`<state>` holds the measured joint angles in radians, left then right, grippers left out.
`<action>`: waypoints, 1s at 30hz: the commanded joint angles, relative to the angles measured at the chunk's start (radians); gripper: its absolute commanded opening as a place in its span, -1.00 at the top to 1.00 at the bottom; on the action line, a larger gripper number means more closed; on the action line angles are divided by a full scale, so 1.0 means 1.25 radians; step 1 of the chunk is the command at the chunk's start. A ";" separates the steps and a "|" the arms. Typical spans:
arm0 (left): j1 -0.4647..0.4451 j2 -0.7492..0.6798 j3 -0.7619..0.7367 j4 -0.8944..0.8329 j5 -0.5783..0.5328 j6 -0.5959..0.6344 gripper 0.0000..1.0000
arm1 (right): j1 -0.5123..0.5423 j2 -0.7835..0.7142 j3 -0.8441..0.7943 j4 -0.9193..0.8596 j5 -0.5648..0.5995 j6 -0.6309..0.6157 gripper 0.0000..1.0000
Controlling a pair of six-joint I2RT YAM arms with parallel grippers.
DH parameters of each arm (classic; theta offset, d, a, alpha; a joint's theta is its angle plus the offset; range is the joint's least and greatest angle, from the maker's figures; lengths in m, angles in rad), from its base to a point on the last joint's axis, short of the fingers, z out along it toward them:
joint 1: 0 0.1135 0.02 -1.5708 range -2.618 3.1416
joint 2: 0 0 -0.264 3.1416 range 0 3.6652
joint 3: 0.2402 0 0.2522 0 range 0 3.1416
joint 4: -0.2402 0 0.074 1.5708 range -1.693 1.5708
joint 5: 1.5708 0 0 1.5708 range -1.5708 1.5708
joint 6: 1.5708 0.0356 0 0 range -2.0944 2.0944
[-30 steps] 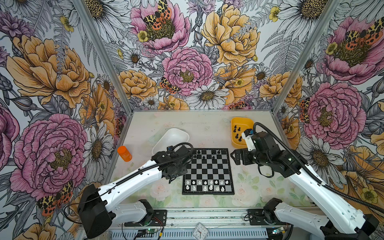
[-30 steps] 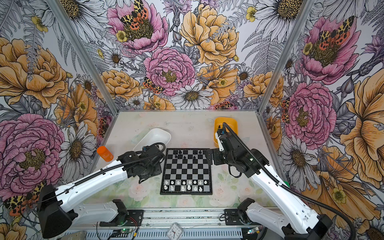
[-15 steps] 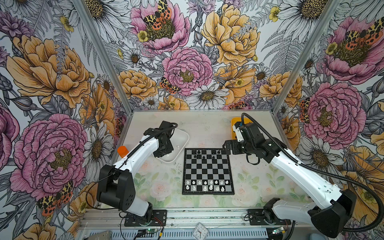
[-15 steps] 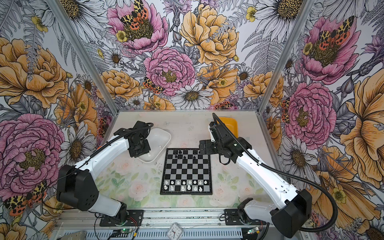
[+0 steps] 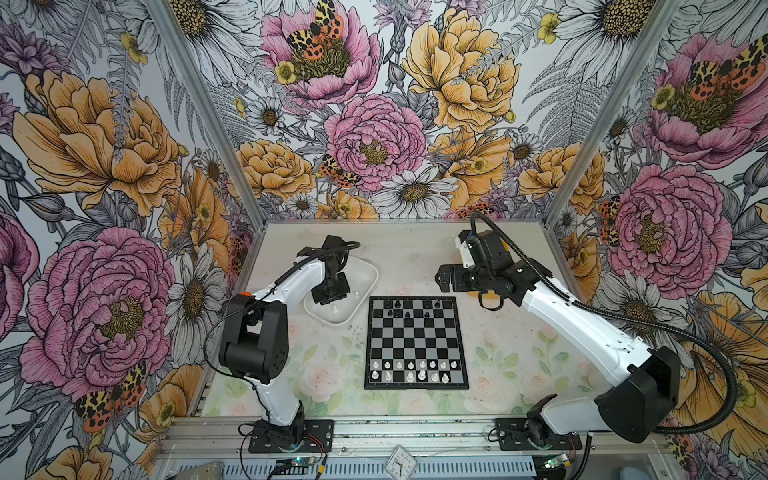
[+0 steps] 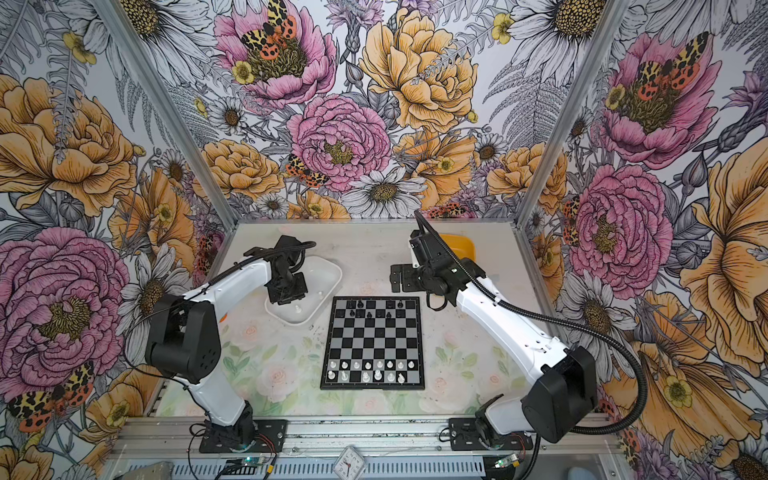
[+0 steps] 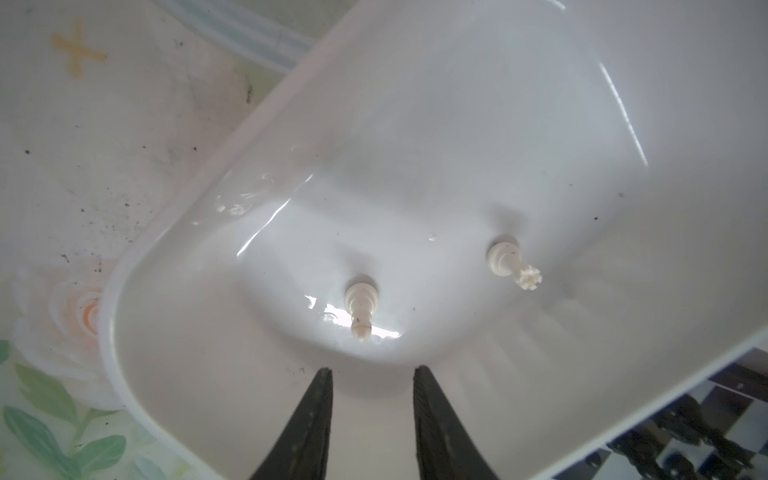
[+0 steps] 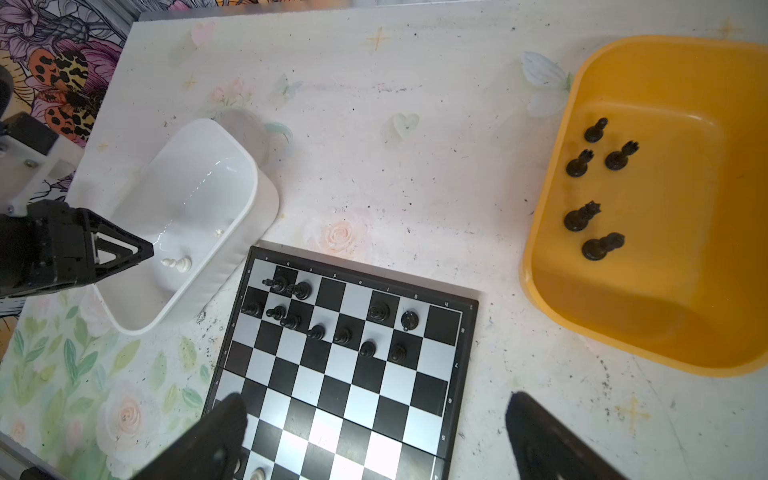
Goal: Set up the chess pieces on the board
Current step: 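Move the open left gripper back over the white tray, then lower the left gripper around another tall white piece in the tray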
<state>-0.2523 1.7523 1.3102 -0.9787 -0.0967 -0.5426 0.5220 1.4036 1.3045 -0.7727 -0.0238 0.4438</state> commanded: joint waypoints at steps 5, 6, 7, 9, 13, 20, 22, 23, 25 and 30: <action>0.023 0.047 0.036 0.031 0.028 0.046 0.31 | -0.005 0.011 0.026 0.022 0.012 0.015 -0.99; 0.026 0.047 0.038 0.033 0.030 0.051 0.31 | -0.005 0.011 0.026 0.023 0.014 0.017 -0.99; 0.027 0.077 0.040 0.034 0.032 0.053 0.31 | -0.005 0.011 0.025 0.023 0.017 0.018 -0.99; 0.027 0.088 0.044 0.033 0.033 0.058 0.31 | -0.005 0.010 0.024 0.023 0.021 0.020 -0.99; 0.030 0.104 0.047 0.037 0.044 0.067 0.34 | -0.005 0.006 0.019 0.024 0.031 0.027 -0.99; 0.033 0.104 0.038 0.037 0.048 0.077 0.36 | -0.005 0.006 0.018 0.023 0.040 0.035 -0.99; 0.033 0.105 0.035 0.036 0.048 0.081 0.38 | -0.005 0.007 0.018 0.024 0.041 0.035 -0.99; 0.034 0.104 0.033 0.036 0.048 0.082 0.39 | -0.005 0.008 0.017 0.024 0.041 0.035 -0.99; 0.035 0.104 0.026 0.037 0.048 0.083 0.43 | -0.005 0.009 0.019 0.024 0.041 0.036 -0.99; 0.034 0.102 0.015 0.038 0.052 0.087 0.47 | -0.005 0.006 0.019 0.024 0.045 0.038 -0.99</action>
<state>-0.2180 1.8889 1.3460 -0.9524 -0.0536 -0.4587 0.5220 1.4094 1.3075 -0.7650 0.0074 0.4805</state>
